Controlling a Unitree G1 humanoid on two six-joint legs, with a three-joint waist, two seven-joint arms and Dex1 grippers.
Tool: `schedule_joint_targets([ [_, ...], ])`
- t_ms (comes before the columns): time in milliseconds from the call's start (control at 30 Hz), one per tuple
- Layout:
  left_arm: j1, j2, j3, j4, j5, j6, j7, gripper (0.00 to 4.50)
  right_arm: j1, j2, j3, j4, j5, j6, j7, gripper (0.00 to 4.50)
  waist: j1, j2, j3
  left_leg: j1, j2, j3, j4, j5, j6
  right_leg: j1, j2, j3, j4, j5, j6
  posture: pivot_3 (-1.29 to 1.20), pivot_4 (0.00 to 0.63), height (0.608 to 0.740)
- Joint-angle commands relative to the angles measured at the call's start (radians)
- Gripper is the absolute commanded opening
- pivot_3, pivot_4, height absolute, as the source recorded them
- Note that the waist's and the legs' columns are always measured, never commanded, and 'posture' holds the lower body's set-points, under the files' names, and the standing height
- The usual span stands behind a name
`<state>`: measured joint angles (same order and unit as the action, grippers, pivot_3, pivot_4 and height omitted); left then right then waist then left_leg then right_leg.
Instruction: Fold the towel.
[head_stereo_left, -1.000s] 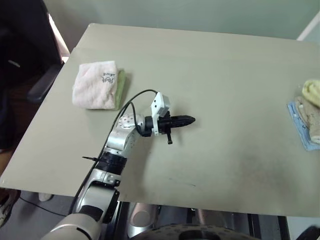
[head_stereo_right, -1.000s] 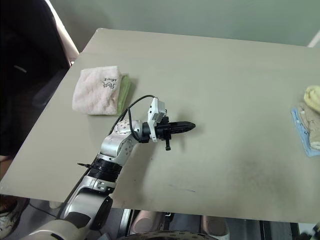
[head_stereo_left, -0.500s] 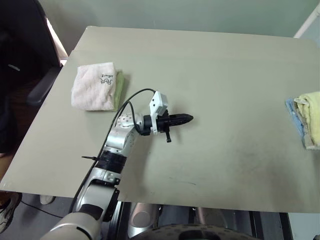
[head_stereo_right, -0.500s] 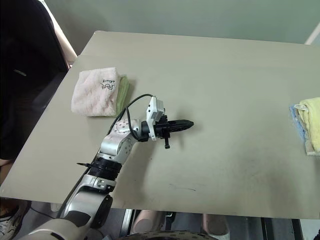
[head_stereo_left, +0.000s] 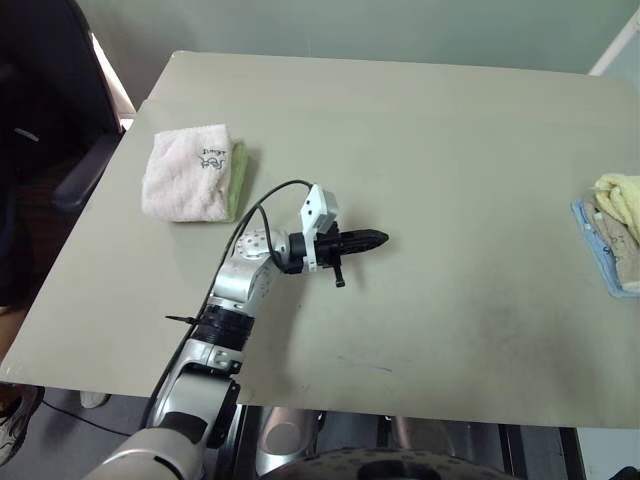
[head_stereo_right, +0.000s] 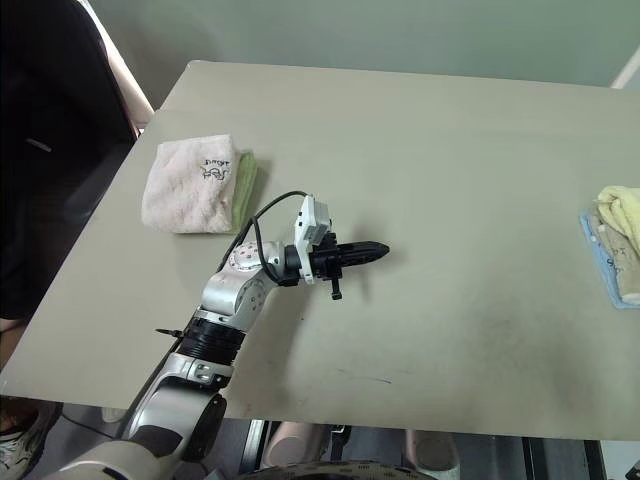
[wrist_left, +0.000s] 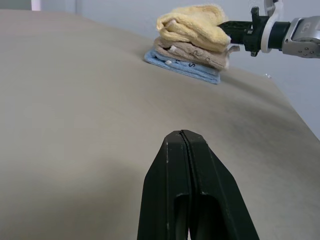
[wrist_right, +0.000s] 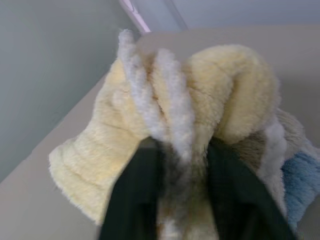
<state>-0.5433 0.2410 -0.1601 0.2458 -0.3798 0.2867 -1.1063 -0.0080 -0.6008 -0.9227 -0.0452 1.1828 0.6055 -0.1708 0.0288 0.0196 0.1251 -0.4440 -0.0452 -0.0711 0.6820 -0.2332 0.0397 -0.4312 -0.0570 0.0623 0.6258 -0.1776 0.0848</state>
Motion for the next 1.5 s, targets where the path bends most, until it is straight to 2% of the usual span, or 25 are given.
schedule_joint_targets([
  [33,-0.003,0.002,0.011,-0.041,-0.013,0.001,0.001,0.0,0.009,-0.016,-0.028,-0.028,-0.004,0.002,0.015,2.85,0.0,0.0,0.0,0.0,0.0,0.0,0.0,0.0,0.0,0.0,0.0,0.0,0.0,0.0,0.0,0.0,0.15,0.728],
  [167,-0.005,0.006,0.015,-0.039,-0.018,0.002,0.001,0.0,0.045,-0.012,-0.053,-0.058,0.013,0.008,0.024,4.31,0.0,0.0,0.0,0.0,0.0,0.0,0.0,0.0,0.0,0.0,0.0,0.0,0.0,-0.001,0.0,0.0,0.15,0.728],
  [200,-0.006,0.007,0.016,-0.038,-0.019,0.002,0.001,0.0,0.057,-0.011,-0.059,-0.067,0.018,0.008,0.028,4.41,0.001,0.0,0.0,0.0,0.0,0.0,0.0,0.0,0.0,0.0,0.0,0.0,0.0,-0.001,0.0,0.0,0.15,0.728],
  [367,-0.011,0.0,0.03,-0.03,-0.032,-0.017,-0.003,0.0,0.145,-0.007,-0.127,-0.128,0.074,0.017,0.052,4.41,0.001,0.0,0.0,0.0,0.0,0.0,0.0,-0.001,0.0,0.0,0.0,0.0,0.0,-0.002,-0.001,0.0,0.15,0.728],
  [500,-0.016,0.0,0.04,-0.026,-0.052,-0.029,-0.038,0.0,0.243,-0.013,-0.203,-0.205,0.179,0.049,0.104,4.41,0.002,0.0,0.0,-0.001,0.0,0.0,0.0,-0.003,0.0,0.0,0.0,0.0,0.0,-0.004,-0.001,0.0,0.15,0.728],
  [600,-0.015,0.017,0.034,-0.049,-0.081,0.012,-0.09,0.0,0.345,-0.041,-0.264,-0.27,0.248,0.079,0.184,4.41,0.001,0.0,0.0,-0.001,0.0,0.0,0.0,-0.005,-0.001,0.0,0.0,0.0,0.0,-0.012,0.002,0.0,0.15,0.728],
  [700,-0.016,0.051,0.022,-0.076,-0.109,0.075,-0.146,0.0,0.431,-0.067,-0.31,-0.316,0.294,0.103,0.259,4.41,0.001,0.0,0.0,-0.001,0.0,0.0,0.0,-0.006,-0.003,0.0,0.0,0.0,0.0,-0.015,-0.001,0.0,0.15,0.728],
  [800,-0.023,0.067,0.018,-0.088,-0.109,0.096,-0.16,0.56,0.54,-0.113,-0.379,-0.386,0.35,0.146,0.366,4.5,0.001,0.0,0.0,-0.001,0.0,0.0,0.0,-0.01,-0.009,0.0,0.0,0.0,0.0,-0.016,-0.001,0.0,0.15,0.728],
  [1000,-0.043,0.081,0.023,-0.084,-0.105,0.103,-0.175,2.58,0.637,-0.226,-0.428,-0.477,0.36,0.182,0.491,4.5,0.0,-0.003,0.0,-0.001,-0.001,0.0,0.001,-0.013,-0.013,0.0,0.0,0.0,0.0,-0.017,0.001,0.0,0.15,0.728],
  [1167,-0.053,0.098,0.035,-0.068,-0.104,0.098,-0.19,4.35,0.614,-0.306,-0.36,-0.579,0.336,0.192,0.544,4.5,-0.004,-0.003,0.0,-0.001,0.0,0.0,0.001,-0.012,-0.012,0.0,0.001,0.0,0.001,-0.017,0.001,0.0,0.15,0.728],
  [1300,-0.038,0.141,0.059,-0.084,-0.097,0.077,-0.187,4.43,0.498,-0.409,-0.096,-0.673,0.168,0.143,0.605,4.5,-0.007,-0.004,0.001,-0.001,0.0,0.0,0.001,-0.007,-0.004,0.0,0.001,0.0,0.001,-0.017,0.001,0.0,0.15,0.728],
  [1433,-0.035,0.153,0.061,-0.083,-0.094,0.058,-0.179,4.43,0.421,-0.407,0.003,-0.688,0.08,0.13,0.62,4.5,-0.001,-0.004,0.001,-0.002,0.0,0.0,0.001,0.003,-0.009,-0.001,0.001,-0.001,0.001,-0.015,0.0,0.0,0.15,0.728],
  [1500,-0.008,0.171,0.096,-0.087,-0.088,0.025,-0.151,4.43,0.271,-0.363,0.268,-0.662,-0.093,0.035,0.623,4.5,-0.001,-0.007,0.0,-0.003,-0.001,-0.002,0.001,0.003,-0.009,-0.001,0.001,0.0,0.001,-0.009,0.001,0.0,0.15,0.728],
])
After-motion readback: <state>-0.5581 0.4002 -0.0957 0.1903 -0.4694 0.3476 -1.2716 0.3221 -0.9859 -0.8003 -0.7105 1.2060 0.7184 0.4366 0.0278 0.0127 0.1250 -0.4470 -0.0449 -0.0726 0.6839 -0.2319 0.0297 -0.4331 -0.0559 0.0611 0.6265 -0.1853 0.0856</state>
